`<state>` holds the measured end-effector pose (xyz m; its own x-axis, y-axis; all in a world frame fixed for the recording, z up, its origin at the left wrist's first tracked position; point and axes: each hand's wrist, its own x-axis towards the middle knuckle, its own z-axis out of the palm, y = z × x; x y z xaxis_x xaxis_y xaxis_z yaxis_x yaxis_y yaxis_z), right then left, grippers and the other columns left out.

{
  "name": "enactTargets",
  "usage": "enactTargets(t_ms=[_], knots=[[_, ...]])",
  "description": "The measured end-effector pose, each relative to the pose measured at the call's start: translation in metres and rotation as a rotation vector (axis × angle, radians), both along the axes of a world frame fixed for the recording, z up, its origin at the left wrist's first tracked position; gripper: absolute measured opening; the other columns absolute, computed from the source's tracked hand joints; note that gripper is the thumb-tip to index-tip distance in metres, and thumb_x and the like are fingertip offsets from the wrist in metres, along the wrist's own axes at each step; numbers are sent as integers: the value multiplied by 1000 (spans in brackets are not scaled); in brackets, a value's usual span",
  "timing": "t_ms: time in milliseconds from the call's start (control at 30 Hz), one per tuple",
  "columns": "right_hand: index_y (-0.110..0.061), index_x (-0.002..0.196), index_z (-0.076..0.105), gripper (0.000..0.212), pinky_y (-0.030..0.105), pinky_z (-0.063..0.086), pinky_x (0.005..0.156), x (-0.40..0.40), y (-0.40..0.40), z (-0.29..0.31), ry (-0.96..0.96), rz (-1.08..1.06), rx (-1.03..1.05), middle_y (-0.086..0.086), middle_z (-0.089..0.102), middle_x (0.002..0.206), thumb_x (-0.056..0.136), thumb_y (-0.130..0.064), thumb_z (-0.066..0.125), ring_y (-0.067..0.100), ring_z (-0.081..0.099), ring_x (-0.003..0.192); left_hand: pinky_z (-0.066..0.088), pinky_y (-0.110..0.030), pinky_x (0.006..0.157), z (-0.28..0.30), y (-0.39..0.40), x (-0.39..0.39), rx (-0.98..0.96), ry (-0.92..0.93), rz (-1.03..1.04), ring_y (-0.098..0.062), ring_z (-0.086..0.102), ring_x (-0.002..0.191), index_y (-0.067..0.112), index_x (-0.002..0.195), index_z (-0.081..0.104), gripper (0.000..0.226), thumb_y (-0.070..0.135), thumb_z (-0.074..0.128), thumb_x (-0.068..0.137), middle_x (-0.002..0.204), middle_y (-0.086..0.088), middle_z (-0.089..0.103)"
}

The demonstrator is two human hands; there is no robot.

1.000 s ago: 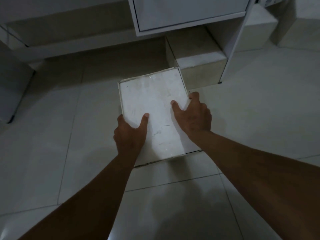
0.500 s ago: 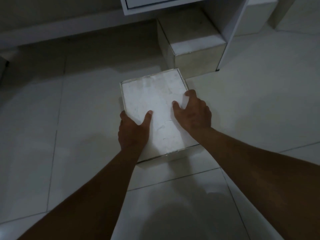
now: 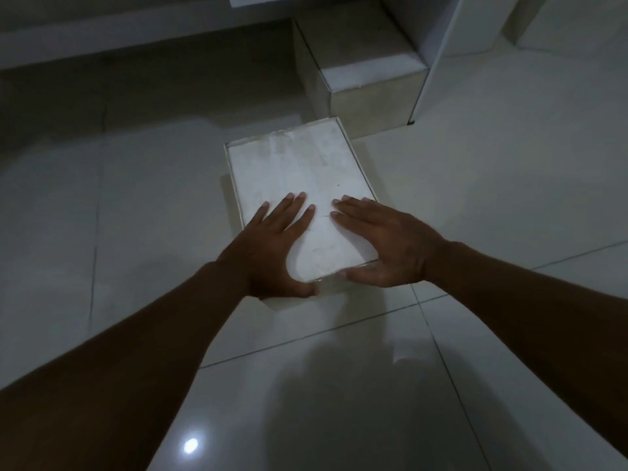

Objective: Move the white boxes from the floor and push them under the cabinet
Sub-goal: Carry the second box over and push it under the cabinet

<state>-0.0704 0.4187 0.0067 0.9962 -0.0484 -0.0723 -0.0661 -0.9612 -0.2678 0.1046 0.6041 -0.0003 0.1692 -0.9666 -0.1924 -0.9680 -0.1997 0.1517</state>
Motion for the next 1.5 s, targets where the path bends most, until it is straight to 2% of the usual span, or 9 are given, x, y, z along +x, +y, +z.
enactTargets(t_ms=[100,233,467,633,833,1000,1133,1333,1500], knots=[[-8,153,19,101,27,2,120,8,1,0,26,18,-61,7,10,162,81,-65,61,15,4,149,-11,-38,118,0,-4,3,55,9,27,-13,-24,145,22,153,-15,127,85,52,65,160,1,-26],[-11,154,16,97,21,0,113,24,3,2,65,-57,-29,4,8,163,84,-57,65,13,2,148,-7,-43,119,5,-20,10,141,7,97,-21,-25,145,20,152,-19,126,76,60,71,158,-3,-29],[-9,153,14,87,29,6,117,64,10,10,125,-206,81,6,6,163,90,-37,67,19,2,149,-2,-45,118,9,-37,28,183,46,180,-28,-21,146,19,153,-17,103,49,59,90,159,-6,-27],[-7,153,15,84,30,3,119,84,-4,5,73,-198,119,7,6,162,91,-32,66,20,1,149,-5,-46,117,3,-52,55,186,54,199,-28,-24,145,22,152,-19,103,48,60,90,158,-4,-29],[-11,153,16,82,23,-3,116,101,-28,-3,3,-171,95,3,6,163,92,-34,64,15,0,149,-9,-47,116,-12,-71,76,117,37,243,-27,-26,144,24,152,-19,105,58,57,88,158,-3,-29],[-12,153,18,77,28,-1,118,116,-47,-13,-54,-136,23,3,8,162,94,-38,60,18,2,149,-11,-48,115,-18,-82,84,35,22,305,-26,-28,144,25,152,-16,105,63,55,86,159,-1,-27],[-14,154,15,76,30,0,119,133,-60,-15,-33,-142,37,3,6,163,96,-39,56,18,0,149,-8,-55,116,-3,-98,86,110,10,405,-29,-26,144,27,153,-15,100,54,57,89,159,1,-26],[-13,154,14,76,35,2,119,160,-70,-10,-21,-153,82,6,6,163,96,-41,55,23,0,149,2,-62,116,19,-129,79,212,47,637,-28,-20,147,29,153,-15,94,24,59,94,160,6,-24],[-11,153,17,73,33,-1,118,167,-80,-21,-121,-132,83,7,9,162,98,-44,49,22,2,149,1,-61,115,22,-133,108,271,110,586,-27,-19,147,30,153,-14,95,32,60,94,160,6,-23]])
